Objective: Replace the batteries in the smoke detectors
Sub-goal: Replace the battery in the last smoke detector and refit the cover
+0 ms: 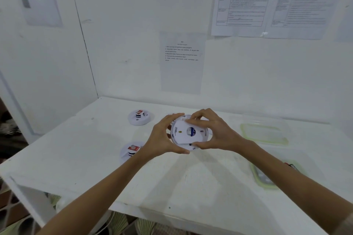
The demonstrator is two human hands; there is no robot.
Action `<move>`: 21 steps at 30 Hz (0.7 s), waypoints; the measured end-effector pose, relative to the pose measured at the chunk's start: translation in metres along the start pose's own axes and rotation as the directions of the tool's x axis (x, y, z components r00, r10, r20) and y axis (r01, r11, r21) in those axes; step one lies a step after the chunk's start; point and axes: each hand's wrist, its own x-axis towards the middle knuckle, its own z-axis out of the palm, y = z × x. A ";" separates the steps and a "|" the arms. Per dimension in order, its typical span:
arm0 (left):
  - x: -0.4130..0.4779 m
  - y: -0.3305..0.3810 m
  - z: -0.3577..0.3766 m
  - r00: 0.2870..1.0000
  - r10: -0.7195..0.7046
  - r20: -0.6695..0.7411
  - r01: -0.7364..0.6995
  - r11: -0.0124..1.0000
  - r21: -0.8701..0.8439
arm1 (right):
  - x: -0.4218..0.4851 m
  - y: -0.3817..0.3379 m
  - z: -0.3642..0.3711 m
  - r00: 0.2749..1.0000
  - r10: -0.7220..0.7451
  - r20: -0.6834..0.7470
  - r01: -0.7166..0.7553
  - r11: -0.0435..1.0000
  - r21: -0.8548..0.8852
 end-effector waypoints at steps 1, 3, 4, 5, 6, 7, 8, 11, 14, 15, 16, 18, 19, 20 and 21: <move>-0.001 0.001 0.000 1.000 0.001 0.009 -0.001 1.000 -0.004 | 0.001 0.000 -0.001 1.000 0.004 0.019 -0.004 1.000 -0.007; -0.001 0.002 0.001 0.999 0.005 0.032 -0.005 1.000 -0.010 | 0.002 0.001 -0.002 0.999 0.017 0.051 -0.017 1.000 -0.012; -0.002 0.003 0.001 0.999 0.004 0.039 -0.004 1.000 -0.013 | 0.003 0.001 -0.002 0.998 0.021 0.064 -0.020 1.000 -0.012; -0.002 0.003 0.001 0.999 0.001 0.046 0.000 1.000 -0.015 | 0.003 0.002 -0.002 0.997 0.022 0.075 -0.021 1.000 -0.013; -0.002 0.003 0.001 0.999 -0.003 0.052 0.004 1.000 -0.014 | 0.003 0.002 -0.002 0.996 0.023 0.085 -0.022 1.000 -0.015; -0.002 0.002 0.002 0.998 -0.007 0.056 0.008 1.000 -0.010 | 0.003 0.002 -0.003 0.995 0.023 0.093 -0.021 1.000 -0.020; -0.002 0.002 0.002 0.998 -0.009 0.059 0.009 1.000 -0.006 | 0.004 0.003 -0.003 0.995 0.020 0.099 -0.018 0.999 -0.027; 0.000 0.000 0.004 0.999 0.012 0.053 -0.012 1.000 -0.003 | 0.007 0.005 -0.005 0.995 -0.009 0.101 0.018 0.996 -0.092; 0.002 0.000 0.005 0.999 0.037 0.023 -0.037 0.999 0.005 | 0.007 0.010 -0.006 1.000 -0.009 0.020 0.012 0.989 -0.149; 0.004 0.000 0.005 0.999 0.044 0.010 -0.044 0.999 0.008 | 0.005 0.011 -0.006 1.000 0.004 -0.019 -0.006 0.991 -0.137; 0.004 0.001 0.005 0.999 0.049 0.000 -0.049 0.999 0.009 | 0.003 0.011 -0.006 0.998 0.011 -0.058 -0.018 0.992 -0.121; 0.005 0.001 0.006 0.999 0.048 -0.022 -0.047 0.999 0.009 | 0.000 0.013 -0.004 0.993 0.000 -0.122 -0.014 0.993 -0.119; 0.005 0.001 0.007 0.999 0.042 -0.034 -0.042 0.999 0.005 | -0.002 0.013 -0.002 0.989 -0.010 -0.146 -0.010 0.991 -0.135; 0.005 0.002 0.008 0.998 0.037 -0.046 -0.037 0.999 -0.001 | -0.004 0.013 -0.001 0.985 -0.018 -0.170 -0.009 0.988 -0.154; 0.004 0.003 0.009 0.998 0.033 -0.055 -0.034 0.999 -0.004 | -0.005 0.013 0.001 0.981 -0.025 -0.194 -0.009 0.985 -0.173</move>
